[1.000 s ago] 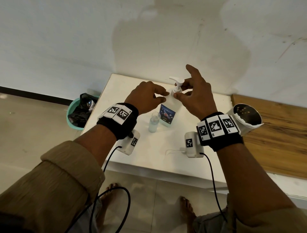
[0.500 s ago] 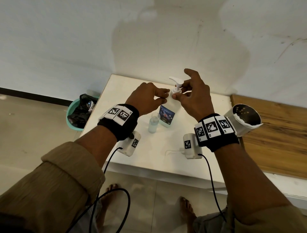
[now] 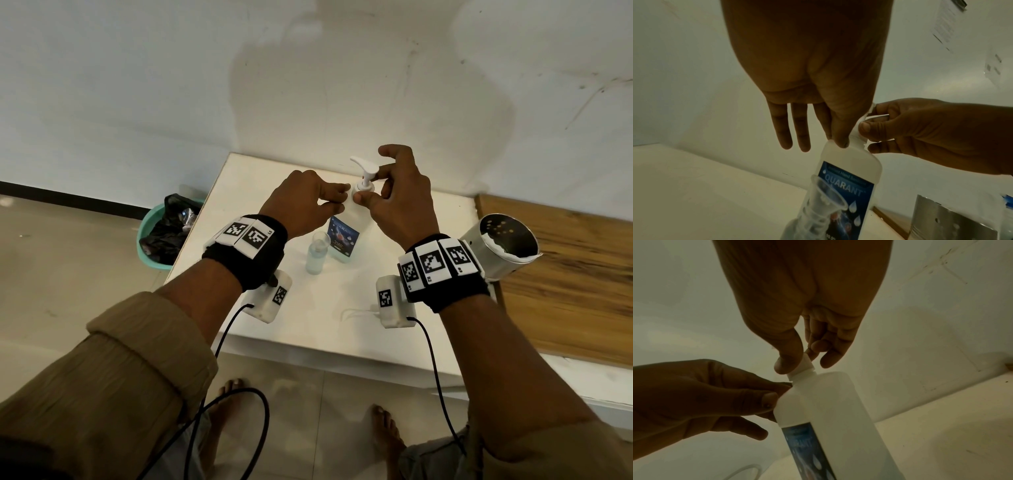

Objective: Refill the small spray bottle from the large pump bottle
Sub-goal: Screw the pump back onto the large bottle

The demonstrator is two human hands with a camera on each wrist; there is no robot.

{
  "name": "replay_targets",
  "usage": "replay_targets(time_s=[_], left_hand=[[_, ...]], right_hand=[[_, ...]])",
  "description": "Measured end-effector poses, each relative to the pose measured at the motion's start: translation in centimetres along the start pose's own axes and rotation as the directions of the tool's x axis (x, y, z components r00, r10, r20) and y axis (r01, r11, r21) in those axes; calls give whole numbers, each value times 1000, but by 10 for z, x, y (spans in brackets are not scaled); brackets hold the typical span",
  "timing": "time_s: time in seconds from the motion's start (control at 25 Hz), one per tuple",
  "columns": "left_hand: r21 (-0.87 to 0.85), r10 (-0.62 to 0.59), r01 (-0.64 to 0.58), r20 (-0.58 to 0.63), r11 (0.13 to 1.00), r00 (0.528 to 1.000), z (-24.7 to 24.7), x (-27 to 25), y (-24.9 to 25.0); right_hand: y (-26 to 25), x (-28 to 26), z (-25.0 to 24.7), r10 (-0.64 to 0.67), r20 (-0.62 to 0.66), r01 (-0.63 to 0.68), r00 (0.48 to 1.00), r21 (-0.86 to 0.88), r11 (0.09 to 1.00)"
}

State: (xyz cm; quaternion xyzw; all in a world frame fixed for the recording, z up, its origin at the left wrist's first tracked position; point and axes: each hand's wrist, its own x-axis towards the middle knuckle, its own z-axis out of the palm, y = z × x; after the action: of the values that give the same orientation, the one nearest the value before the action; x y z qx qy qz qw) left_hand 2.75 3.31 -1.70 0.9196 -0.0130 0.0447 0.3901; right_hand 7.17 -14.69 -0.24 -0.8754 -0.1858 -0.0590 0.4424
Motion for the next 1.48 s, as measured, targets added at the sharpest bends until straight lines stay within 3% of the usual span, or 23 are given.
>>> replay_targets(time_s=[0.2, 0.36, 0.68, 1.08, 1.48], left_hand=[[12, -3, 3, 2, 1000, 1000, 0, 1, -1], [58, -13, 12, 8, 998, 1000, -2, 1, 1], [235, -60, 46, 53, 971, 997, -7, -8, 10], [272, -127, 99, 88, 957, 988, -10, -8, 6], [294, -223, 160, 192, 942, 956, -15, -8, -8]], right_hand=[[0, -2, 1, -20, -2, 20, 1000, -3, 1000], [2, -1, -8, -37, 143, 53, 989, -112, 992], [17, -4, 2, 79, 324, -2, 943, -231, 973], [37, 0, -4, 126, 59, -109, 990, -236, 966], [57, 12, -26, 252, -120, -277, 960, -304, 911]])
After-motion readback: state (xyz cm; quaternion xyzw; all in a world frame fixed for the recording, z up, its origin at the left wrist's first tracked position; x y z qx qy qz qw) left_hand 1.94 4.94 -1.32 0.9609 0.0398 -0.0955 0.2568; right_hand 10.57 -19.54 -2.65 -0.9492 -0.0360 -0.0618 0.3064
